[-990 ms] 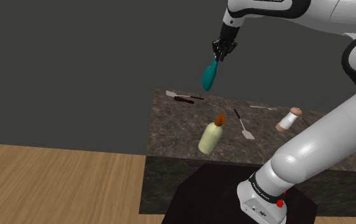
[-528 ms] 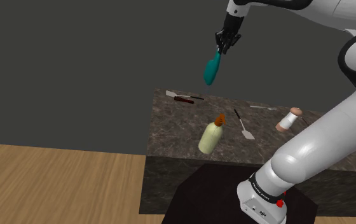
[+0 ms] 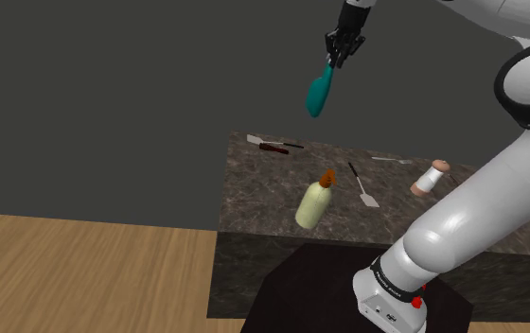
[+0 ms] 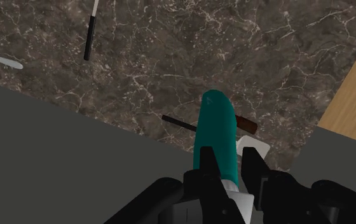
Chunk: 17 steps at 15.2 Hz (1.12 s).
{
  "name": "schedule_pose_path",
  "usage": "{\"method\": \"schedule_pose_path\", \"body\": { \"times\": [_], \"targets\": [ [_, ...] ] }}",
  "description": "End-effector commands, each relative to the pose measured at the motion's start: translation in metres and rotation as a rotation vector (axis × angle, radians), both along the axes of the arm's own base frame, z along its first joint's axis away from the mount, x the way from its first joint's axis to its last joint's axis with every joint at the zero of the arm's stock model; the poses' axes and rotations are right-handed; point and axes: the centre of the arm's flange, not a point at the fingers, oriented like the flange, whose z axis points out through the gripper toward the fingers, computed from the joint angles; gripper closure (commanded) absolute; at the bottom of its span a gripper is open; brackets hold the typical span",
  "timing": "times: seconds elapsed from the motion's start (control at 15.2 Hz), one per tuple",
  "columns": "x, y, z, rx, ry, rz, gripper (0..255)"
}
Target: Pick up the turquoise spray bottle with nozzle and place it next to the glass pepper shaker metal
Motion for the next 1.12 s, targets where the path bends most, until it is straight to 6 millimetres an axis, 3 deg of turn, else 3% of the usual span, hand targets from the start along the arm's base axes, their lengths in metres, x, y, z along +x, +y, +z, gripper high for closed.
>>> {"method": "schedule_pose_path", "body": {
  "times": [0.0,0.59,1.06],
  "targets": [
    [0.0,0.001,0.01,0.0,0.0,0.0,255],
    [0.0,0.001,0.056,0.0,0.0,0.0,255],
    [-0.075,-0.053,0.056,0.0,0.0,0.0,255]
  ]
}}
